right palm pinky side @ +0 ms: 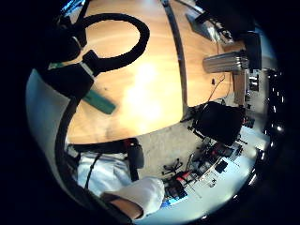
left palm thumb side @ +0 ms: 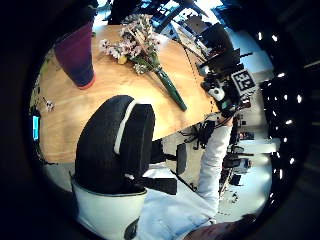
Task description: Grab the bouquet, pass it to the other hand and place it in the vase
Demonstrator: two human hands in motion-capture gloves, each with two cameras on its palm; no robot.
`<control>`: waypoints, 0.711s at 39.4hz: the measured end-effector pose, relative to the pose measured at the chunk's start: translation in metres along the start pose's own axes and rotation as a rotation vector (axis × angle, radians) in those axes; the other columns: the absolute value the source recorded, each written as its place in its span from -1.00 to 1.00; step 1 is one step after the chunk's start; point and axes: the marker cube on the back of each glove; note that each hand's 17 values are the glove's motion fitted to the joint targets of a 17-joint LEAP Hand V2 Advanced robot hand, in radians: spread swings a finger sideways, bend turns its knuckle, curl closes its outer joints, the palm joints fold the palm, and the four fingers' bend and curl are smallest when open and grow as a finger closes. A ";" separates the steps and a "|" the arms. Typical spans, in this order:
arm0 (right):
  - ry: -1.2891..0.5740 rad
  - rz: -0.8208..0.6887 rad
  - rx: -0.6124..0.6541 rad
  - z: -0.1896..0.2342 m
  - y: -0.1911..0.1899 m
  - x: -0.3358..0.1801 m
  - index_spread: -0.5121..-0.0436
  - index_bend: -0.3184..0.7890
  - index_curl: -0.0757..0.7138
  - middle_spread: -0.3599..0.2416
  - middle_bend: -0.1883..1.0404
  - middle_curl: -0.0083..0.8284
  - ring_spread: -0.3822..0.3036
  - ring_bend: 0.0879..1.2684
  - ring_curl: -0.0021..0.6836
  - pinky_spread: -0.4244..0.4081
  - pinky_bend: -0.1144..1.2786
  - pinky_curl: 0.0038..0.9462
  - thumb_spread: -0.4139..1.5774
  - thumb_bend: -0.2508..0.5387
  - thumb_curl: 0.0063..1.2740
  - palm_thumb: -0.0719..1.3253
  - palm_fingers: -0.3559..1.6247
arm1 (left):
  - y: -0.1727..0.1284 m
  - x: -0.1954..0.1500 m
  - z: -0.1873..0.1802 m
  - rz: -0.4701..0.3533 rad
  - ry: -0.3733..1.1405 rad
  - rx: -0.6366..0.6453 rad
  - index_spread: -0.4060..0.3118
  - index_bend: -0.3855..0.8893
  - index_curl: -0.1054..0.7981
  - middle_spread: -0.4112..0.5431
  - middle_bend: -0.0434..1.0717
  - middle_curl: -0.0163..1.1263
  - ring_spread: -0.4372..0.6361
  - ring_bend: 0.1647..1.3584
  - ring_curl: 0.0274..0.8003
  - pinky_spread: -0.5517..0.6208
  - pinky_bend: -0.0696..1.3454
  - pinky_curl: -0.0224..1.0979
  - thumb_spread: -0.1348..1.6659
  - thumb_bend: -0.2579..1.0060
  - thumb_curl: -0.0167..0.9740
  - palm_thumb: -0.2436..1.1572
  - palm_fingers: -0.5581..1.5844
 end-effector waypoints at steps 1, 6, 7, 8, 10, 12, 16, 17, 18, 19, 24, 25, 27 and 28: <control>-0.001 0.002 -0.014 0.010 -0.004 0.003 0.56 -0.35 -0.64 0.21 -0.06 -0.09 0.12 0.00 0.03 0.32 0.17 -0.24 0.46 -0.40 -0.61 -0.38 0.04 | 0.000 0.001 0.000 0.002 0.000 0.000 0.03 -0.13 0.00 0.04 -0.63 -0.53 0.14 -0.43 -0.36 0.43 -0.47 -0.41 0.47 -0.62 -0.51 -0.38 -0.11; 0.008 0.027 -0.069 0.030 0.013 -0.001 0.58 -0.33 -0.62 0.18 -0.05 -0.06 0.00 0.01 0.05 0.27 0.15 -0.25 0.46 -0.39 -0.59 -0.31 0.06 | -0.002 0.000 0.001 0.006 -0.004 0.005 0.03 -0.13 0.02 0.04 -0.63 -0.52 0.14 -0.43 -0.35 0.43 -0.48 -0.40 0.47 -0.62 -0.50 -0.38 -0.11; 0.012 0.036 -0.086 0.031 0.022 -0.004 0.58 -0.33 -0.62 0.18 -0.05 -0.06 -0.03 0.02 0.06 0.26 0.15 -0.25 0.46 -0.39 -0.58 -0.30 0.07 | -0.003 -0.001 0.001 0.005 -0.004 0.008 0.03 -0.13 0.02 0.04 -0.63 -0.52 0.14 -0.43 -0.35 0.43 -0.48 -0.40 0.47 -0.62 -0.50 -0.38 -0.11; 0.015 0.041 -0.101 0.034 0.026 -0.005 0.58 -0.32 -0.61 0.17 -0.06 -0.05 -0.04 0.02 0.06 0.25 0.15 -0.25 0.46 -0.38 -0.57 -0.29 0.07 | -0.003 -0.001 0.002 0.004 -0.004 0.010 0.03 -0.13 0.02 0.04 -0.63 -0.51 0.14 -0.43 -0.35 0.43 -0.48 -0.39 0.47 -0.62 -0.50 -0.38 -0.11; 0.015 0.038 -0.118 0.046 0.022 -0.004 0.59 -0.33 -0.61 0.16 -0.06 -0.04 -0.08 0.02 0.07 0.24 0.15 -0.24 0.46 -0.40 -0.57 -0.28 0.07 | -0.003 -0.002 0.002 0.002 -0.004 0.011 0.03 -0.13 0.02 0.04 -0.63 -0.51 0.14 -0.43 -0.34 0.43 -0.48 -0.39 0.47 -0.62 -0.49 -0.38 -0.11; 0.017 0.038 -0.120 0.051 0.026 -0.007 0.59 -0.32 -0.60 0.14 -0.07 -0.04 -0.10 0.01 0.08 0.22 0.14 -0.25 0.46 -0.40 -0.56 -0.26 0.08 | -0.002 -0.003 0.001 -0.004 -0.005 0.007 0.03 -0.13 0.03 0.04 -0.63 -0.51 0.14 -0.43 -0.34 0.43 -0.48 -0.39 0.47 -0.62 -0.49 -0.38 -0.11; 0.037 0.064 -0.114 0.045 0.053 -0.020 0.59 -0.32 -0.59 0.12 -0.06 -0.02 -0.14 0.00 0.09 0.19 0.13 -0.25 0.45 -0.39 -0.55 -0.21 0.09 | 0.003 -0.004 -0.001 -0.015 -0.002 -0.008 0.03 -0.13 0.03 0.04 -0.64 -0.50 0.14 -0.43 -0.33 0.43 -0.48 -0.38 0.47 -0.62 -0.48 -0.38 -0.11; 0.051 0.085 -0.105 0.047 0.053 -0.019 0.59 -0.32 -0.58 0.12 -0.06 -0.02 -0.15 0.00 0.09 0.18 0.13 -0.25 0.45 -0.39 -0.55 -0.20 0.09 | 0.003 -0.005 -0.001 -0.014 0.000 -0.009 0.03 -0.13 0.03 0.04 -0.64 -0.50 0.14 -0.43 -0.33 0.43 -0.48 -0.38 0.48 -0.62 -0.48 -0.38 -0.11; 0.072 0.116 -0.087 0.049 0.052 -0.016 0.59 -0.32 -0.58 0.11 -0.06 -0.02 -0.15 0.00 0.09 0.18 0.13 -0.24 0.45 -0.39 -0.54 -0.18 0.09 | 0.003 -0.005 -0.001 -0.012 0.002 -0.010 0.03 -0.13 0.03 0.04 -0.64 -0.50 0.14 -0.43 -0.33 0.43 -0.48 -0.38 0.48 -0.62 -0.48 -0.38 -0.11; 0.096 0.150 -0.064 0.051 0.049 -0.013 0.59 -0.31 -0.57 0.10 -0.07 -0.02 -0.16 -0.01 0.09 0.17 0.12 -0.25 0.45 -0.37 -0.53 -0.15 0.09 | 0.003 -0.006 0.000 -0.011 0.003 -0.010 0.03 -0.13 0.03 0.04 -0.64 -0.50 0.14 -0.43 -0.33 0.43 -0.48 -0.37 0.48 -0.62 -0.48 -0.39 -0.11; 0.188 0.229 -0.107 0.062 0.054 -0.007 0.54 -0.27 -0.54 0.05 -0.05 0.00 -0.21 -0.05 0.09 0.13 0.10 -0.26 0.45 -0.32 -0.50 -0.02 0.12 | 0.002 -0.008 0.002 -0.017 0.001 -0.016 0.03 -0.13 0.04 0.04 -0.63 -0.49 0.14 -0.44 -0.33 0.43 -0.49 -0.37 0.48 -0.62 -0.47 -0.39 -0.11; 0.213 0.252 -0.142 0.063 0.058 -0.005 0.54 -0.27 -0.53 0.05 -0.05 0.01 -0.22 -0.06 0.08 0.13 0.10 -0.26 0.45 -0.33 -0.49 -0.01 0.13 | 0.003 -0.008 0.002 -0.020 -0.003 -0.018 0.03 -0.13 0.04 0.04 -0.63 -0.49 0.14 -0.44 -0.32 0.43 -0.49 -0.37 0.48 -0.62 -0.47 -0.39 -0.11; 0.232 0.240 -0.181 0.065 0.063 -0.007 0.49 -0.24 -0.50 0.04 -0.07 0.01 -0.23 -0.07 0.09 0.10 0.08 -0.26 0.44 -0.31 -0.48 0.05 0.14 | 0.004 -0.009 0.001 -0.028 -0.014 -0.023 0.03 -0.13 0.04 0.04 -0.63 -0.49 0.14 -0.44 -0.32 0.43 -0.49 -0.36 0.48 -0.62 -0.47 -0.39 -0.11; 0.222 0.205 -0.177 0.066 0.064 -0.010 0.48 -0.23 -0.49 0.03 -0.08 0.01 -0.24 -0.08 0.09 0.09 0.07 -0.26 0.44 -0.32 -0.47 0.07 0.15 | 0.003 -0.009 0.001 -0.030 -0.016 -0.025 0.03 -0.13 0.04 0.04 -0.63 -0.49 0.14 -0.44 -0.32 0.43 -0.49 -0.36 0.48 -0.62 -0.47 -0.39 -0.11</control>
